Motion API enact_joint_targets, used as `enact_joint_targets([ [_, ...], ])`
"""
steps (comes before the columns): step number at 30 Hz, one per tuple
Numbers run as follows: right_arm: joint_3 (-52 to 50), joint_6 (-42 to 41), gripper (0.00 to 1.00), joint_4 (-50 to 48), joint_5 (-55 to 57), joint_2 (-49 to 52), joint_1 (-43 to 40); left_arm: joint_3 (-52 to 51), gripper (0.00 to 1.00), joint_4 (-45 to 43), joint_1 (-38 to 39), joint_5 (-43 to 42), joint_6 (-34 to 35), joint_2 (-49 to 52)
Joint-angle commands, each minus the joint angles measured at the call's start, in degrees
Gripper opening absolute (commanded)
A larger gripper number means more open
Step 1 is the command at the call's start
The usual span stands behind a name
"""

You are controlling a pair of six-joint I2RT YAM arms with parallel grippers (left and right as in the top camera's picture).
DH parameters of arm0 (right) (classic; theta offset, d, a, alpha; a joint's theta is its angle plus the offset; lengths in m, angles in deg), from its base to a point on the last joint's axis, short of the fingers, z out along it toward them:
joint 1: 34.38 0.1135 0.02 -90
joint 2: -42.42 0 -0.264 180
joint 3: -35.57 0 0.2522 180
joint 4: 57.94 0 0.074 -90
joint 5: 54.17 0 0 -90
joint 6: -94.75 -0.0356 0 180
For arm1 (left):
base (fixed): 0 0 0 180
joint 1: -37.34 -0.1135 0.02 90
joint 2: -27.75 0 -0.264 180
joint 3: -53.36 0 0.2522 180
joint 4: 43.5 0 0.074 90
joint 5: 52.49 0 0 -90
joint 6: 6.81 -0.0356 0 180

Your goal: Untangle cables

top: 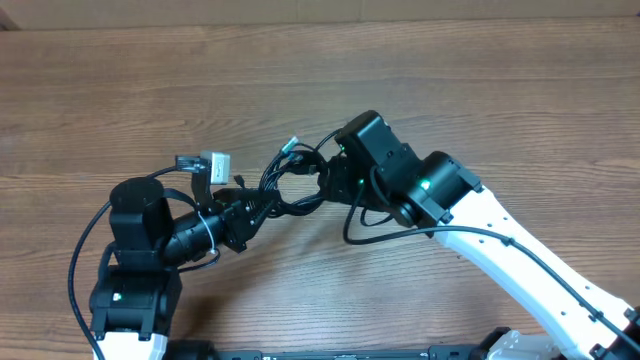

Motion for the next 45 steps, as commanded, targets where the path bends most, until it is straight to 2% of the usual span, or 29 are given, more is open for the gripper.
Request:
enact_joint_targets([
  [1, -0.76, -1.79, 0.49, 2.36, 15.69, 1.31, -7.43, 1.05, 0.04, -1.27, -0.96, -1.81, 0.42, -1.84],
  [4, -0.76, -1.77, 0.61, 3.17, 15.5, 1.31, -9.55, 1.05, 0.04, -1.6, -0.96, -1.79, 0.42, -1.84],
  [7, -0.76, -1.73, 0.64, 3.3, 14.14, 1.31, -10.69, 1.05, 0.04, -1.75, -0.96, -1.79, 0.42, -1.84],
  [9, -0.74, -0.7, 0.7, 2.14, 12.15, 1.31, -10.82, 1.05, 0.04, -1.75, -0.96, -1.79, 0.42, -1.84],
  [13, -0.72, 4.31, 0.7, -1.95, 8.55, 1.29, -10.82, 1.05, 0.04, -1.73, -0.96, -1.79, 0.42, -1.84],
  [16, -0.72, 8.22, 0.67, -4.85, 1.09, 1.29, -10.82, 1.05, 0.04, -1.7, -0.96, -1.77, 0.42, -1.84],
  [19, -0.72, 9.9, 0.52, -7.06, -6.84, 1.29, -10.64, 1.05, 0.04, -1.73, -0.96, -1.7, 0.39, -1.84],
  [21, -0.72, 9.9, 0.48, -7.67, -10.8, 1.29, -10.6, 1.05, 0.04, -1.73, -0.96, -1.57, 0.39, -1.84],
  [23, -0.72, 9.92, 0.38, -7.93, -13.42, 1.29, -10.6, 1.05, 0.04, -1.75, -0.96, -1.57, 0.42, -1.84],
  [29, -0.7, 13.29, 0.41, -8.37, -19.45, 1.22, -10.6, 1.05, 0.04, -1.73, -0.98, -1.11, 0.37, -1.84],
  [34, -0.61, 15.04, 0.28, -8.9, -23.96, 1.01, -10.6, 1.05, 0.04, -1.77, -0.98, -0.63, 0.39, -1.84],
  [40, -0.59, 16.35, 0.3, -9.75, -25.83, -0.07, -10.16, 1.05, 0.04, -1.73, -0.98, 1.05, 0.42, -1.84],
  [42, -0.59, 17.03, 0.35, -9.9, -25.79, -0.59, -9.86, 1.05, 0.04, -1.73, -0.96, 1.03, 0.42, -1.84],
  [45, -0.57, 17.16, 0.48, -9.9, -25.9, -1.4, -9.79, 1.05, 0.04, -1.46, -0.96, 1.51, 0.39, -1.84],
])
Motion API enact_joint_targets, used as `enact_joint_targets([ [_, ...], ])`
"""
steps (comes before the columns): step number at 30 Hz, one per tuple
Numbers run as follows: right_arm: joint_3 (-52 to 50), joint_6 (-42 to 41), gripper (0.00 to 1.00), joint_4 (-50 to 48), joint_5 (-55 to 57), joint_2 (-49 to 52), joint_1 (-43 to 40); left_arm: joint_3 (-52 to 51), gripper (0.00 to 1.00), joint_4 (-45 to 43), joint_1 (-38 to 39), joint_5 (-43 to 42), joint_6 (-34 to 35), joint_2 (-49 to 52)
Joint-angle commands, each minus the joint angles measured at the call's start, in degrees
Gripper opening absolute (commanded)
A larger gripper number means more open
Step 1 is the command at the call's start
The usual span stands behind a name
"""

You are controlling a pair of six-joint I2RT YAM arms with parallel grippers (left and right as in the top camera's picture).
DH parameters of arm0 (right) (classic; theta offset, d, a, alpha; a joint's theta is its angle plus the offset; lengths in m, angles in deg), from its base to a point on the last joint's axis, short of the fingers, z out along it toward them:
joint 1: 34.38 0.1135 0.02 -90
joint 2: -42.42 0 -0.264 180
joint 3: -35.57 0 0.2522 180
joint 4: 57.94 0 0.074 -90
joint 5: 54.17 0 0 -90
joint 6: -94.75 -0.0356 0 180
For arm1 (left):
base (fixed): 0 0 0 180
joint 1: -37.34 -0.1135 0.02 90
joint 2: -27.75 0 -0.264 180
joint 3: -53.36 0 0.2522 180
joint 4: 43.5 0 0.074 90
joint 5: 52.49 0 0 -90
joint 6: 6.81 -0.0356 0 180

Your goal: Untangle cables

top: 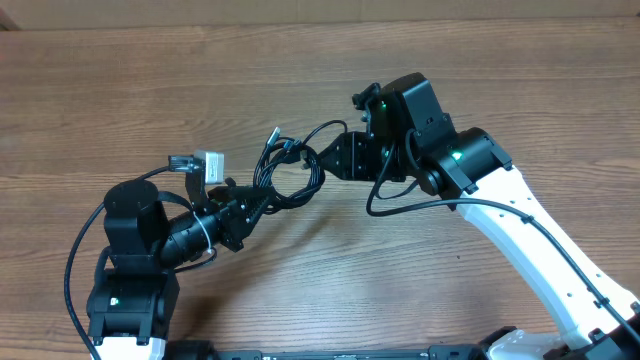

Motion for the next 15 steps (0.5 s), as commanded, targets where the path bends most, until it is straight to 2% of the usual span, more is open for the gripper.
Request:
enact_joint_targets([
  [1, -0.5, 1.6, 0.5, -0.48, -0.92, -2.38, 0.42, 1.4, 0.04, -0.17, -0.55, 0.48, 0.39, -0.92],
  [4, -0.5, 4.66, 0.58, -0.48, -1.42, -3.96, 0.52, 1.4, 0.04, 0.2, -0.55, 0.7, 0.37, -0.92],
  [9, -0.5, 11.67, 0.61, -0.52, -1.01, -7.13, 0.52, 1.4, 0.04, 1.88, -0.52, 0.26, 0.7, -0.92],
  [13, -0.5, 19.08, 0.67, -0.44, -0.35, -8.48, 0.52, 1.4, 0.04, 2.8, -0.52, -2.62, 5.46, -0.92],
  [15, -0.5, 21.46, 0.67, 0.04, -0.37, -8.48, 0.52, 1.4, 0.04, 2.75, -0.52, -4.17, 11.76, -0.92],
])
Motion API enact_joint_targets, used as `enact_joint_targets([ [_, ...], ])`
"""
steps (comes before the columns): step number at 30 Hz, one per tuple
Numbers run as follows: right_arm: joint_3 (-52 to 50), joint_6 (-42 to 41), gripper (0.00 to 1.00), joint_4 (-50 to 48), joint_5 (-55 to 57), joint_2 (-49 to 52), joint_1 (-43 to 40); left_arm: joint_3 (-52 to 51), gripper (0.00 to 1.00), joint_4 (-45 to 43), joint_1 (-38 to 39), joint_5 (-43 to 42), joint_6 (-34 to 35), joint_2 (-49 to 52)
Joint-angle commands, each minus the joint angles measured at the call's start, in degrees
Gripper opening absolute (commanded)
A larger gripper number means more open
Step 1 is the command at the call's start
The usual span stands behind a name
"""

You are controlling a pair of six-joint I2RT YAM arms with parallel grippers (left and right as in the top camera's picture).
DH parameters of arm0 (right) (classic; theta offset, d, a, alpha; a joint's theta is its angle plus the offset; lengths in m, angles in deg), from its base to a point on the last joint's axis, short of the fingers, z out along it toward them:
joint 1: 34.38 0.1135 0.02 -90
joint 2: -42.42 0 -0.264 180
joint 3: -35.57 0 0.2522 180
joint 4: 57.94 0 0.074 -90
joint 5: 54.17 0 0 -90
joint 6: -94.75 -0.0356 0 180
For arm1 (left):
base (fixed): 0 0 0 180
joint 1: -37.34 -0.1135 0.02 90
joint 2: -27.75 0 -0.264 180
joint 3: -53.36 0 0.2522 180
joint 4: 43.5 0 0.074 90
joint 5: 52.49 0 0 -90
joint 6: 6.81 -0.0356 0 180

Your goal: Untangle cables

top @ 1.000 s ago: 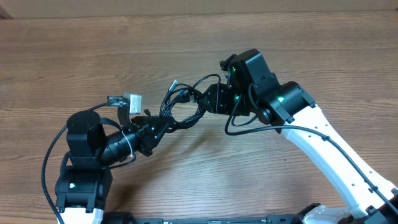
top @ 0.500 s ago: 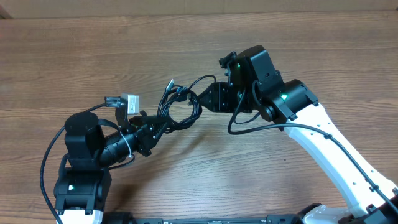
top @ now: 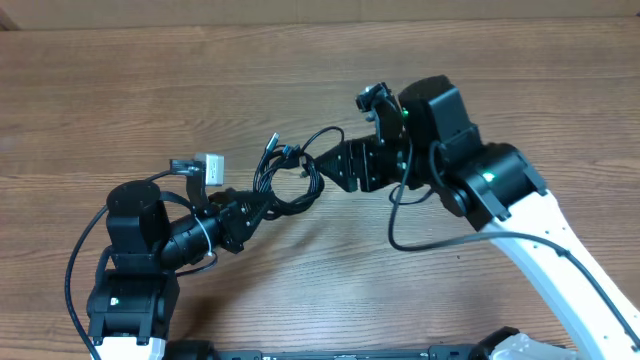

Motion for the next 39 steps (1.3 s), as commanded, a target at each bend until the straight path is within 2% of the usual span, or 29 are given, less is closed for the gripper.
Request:
enact_joint_targets([
  [1, -0.44, 7.63, 0.67, 0.59, 0.28, -0.83, 0.5, 1.4, 0.04, -0.44, -0.52, -4.09, 10.51, -0.92],
  [6, -0.46, 7.63, 0.66, 3.76, -1.42, -0.83, 0.66, 1.4, 0.04, -3.3, -0.52, -5.86, 17.0, -0.92],
  [11, -0.46, 7.61, 0.65, 6.34, -1.44, -0.83, 0.66, 1.42, 0.04, -11.15, -0.52, -11.76, 22.53, -0.92],
  [16, -0.46, 7.61, 0.63, 5.25, -1.4, -0.83, 2.21, 1.42, 0.04, -12.44, -0.52, -12.94, 26.34, -0.92],
  [19, -0.46, 7.56, 0.48, 3.85, -1.36, -0.83, 3.19, 1.42, 0.04, -12.46, -0.52, -13.27, 26.69, -0.92],
  [21, -0.46, 7.45, 0.42, 3.26, -1.38, -0.83, 3.23, 1.42, 0.04, -12.72, -0.52, -13.88, 26.69, -0.92],
  [28, -0.46, 7.08, 0.42, 3.67, -1.36, -0.83, 3.23, 1.42, 0.04, -16.0, -0.55, -14.49, 27.98, -0.92],
  [33, -0.46, 6.88, 0.15, 3.85, -1.38, -0.83, 3.23, 1.4, 0.04, -16.76, -0.55, -14.45, 26.77, -0.92],
  [39, -0.46, 5.42, 0.11, 4.74, -0.9, -0.83, 3.21, 1.42, 0.04, -16.76, -0.55, -14.45, 25.53, -0.92],
])
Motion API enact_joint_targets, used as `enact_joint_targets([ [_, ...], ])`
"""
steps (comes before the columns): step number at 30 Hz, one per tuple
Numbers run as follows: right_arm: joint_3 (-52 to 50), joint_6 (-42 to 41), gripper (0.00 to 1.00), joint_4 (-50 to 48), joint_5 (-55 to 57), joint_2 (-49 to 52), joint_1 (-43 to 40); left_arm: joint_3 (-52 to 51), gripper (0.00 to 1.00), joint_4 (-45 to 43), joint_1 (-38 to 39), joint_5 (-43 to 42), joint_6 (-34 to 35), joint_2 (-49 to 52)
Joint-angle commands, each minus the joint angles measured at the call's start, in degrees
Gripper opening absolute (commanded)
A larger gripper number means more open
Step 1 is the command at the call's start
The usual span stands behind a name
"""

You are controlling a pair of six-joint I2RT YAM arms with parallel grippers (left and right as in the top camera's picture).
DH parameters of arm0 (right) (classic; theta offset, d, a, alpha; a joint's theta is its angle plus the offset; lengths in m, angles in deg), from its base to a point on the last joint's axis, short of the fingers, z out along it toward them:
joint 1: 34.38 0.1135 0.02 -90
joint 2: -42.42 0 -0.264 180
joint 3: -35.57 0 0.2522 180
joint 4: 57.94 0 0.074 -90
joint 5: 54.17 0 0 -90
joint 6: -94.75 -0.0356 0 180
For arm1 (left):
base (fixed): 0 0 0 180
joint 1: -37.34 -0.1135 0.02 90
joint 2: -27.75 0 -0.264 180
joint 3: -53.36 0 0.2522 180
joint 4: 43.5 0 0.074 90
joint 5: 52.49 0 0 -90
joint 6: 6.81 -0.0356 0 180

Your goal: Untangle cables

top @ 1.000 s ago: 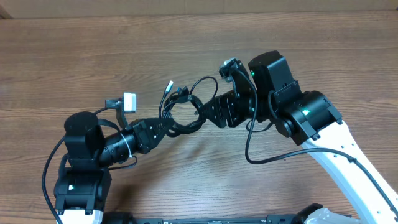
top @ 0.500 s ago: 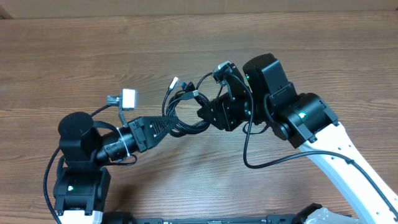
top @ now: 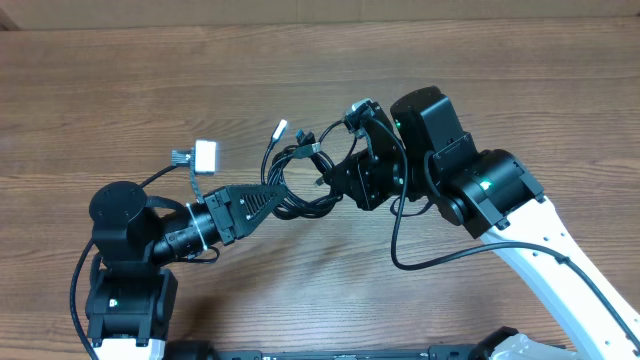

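A tangle of black cables (top: 298, 178) hangs between my two grippers in the overhead view. My left gripper (top: 272, 195) comes in from the lower left and is shut on the tangle's left side. My right gripper (top: 335, 182) comes in from the right and is shut on the right side. A white adapter block (top: 207, 154) with a black plug (top: 180, 155) sticks out at the left. A thin lead ending in a white connector (top: 281, 127) points up from the tangle. Another black loop (top: 420, 255) trails under the right arm.
The wooden table (top: 120, 80) lies all around. The left arm's base (top: 125, 300) stands at the lower left. The white right arm (top: 560, 280) runs off to the lower right.
My left gripper has shifted up and to the right, and its arm looks raised. The right gripper has come slightly down and towards it. The tangle sits tighter between them, and the adapter is a little higher.
Both grippers were close together on the tangle, the right arm bent low over it. Then the right arm stood further right with the cables stretched between the grippers, and stayed so. Now the two grippers are closer again, both still holding the tangle.
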Motion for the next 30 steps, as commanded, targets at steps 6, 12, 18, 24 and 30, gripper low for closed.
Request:
enact_joint_targets([
  [6, -0.33, -0.33, 0.57, 3.89, 5.51, -0.63, 0.59, 1.33, 0.04, -0.61, -0.31, -1.05, -2.47, -0.66],
  [12, -0.33, -1.9, 0.58, 6.05, 6.51, -0.63, 0.5, 1.31, 0.04, -0.59, -0.31, -1.09, -8.7, -0.66],
  [18, -0.33, -5.6, 0.51, 8.57, 6.56, -0.63, 0.5, 1.31, 0.04, -0.63, -0.31, -0.85, -12.41, -0.66],
  [24, -0.33, -5.55, 0.47, 11.91, 9.68, -0.63, 0.5, 1.33, 0.04, -1.64, -0.31, -0.85, -13.11, -0.66],
  [30, -0.35, -5.57, 0.43, 13.6, 13.55, -0.63, 0.5, 1.33, 0.04, -3.13, -0.31, -0.96, -13.09, -0.66],
])
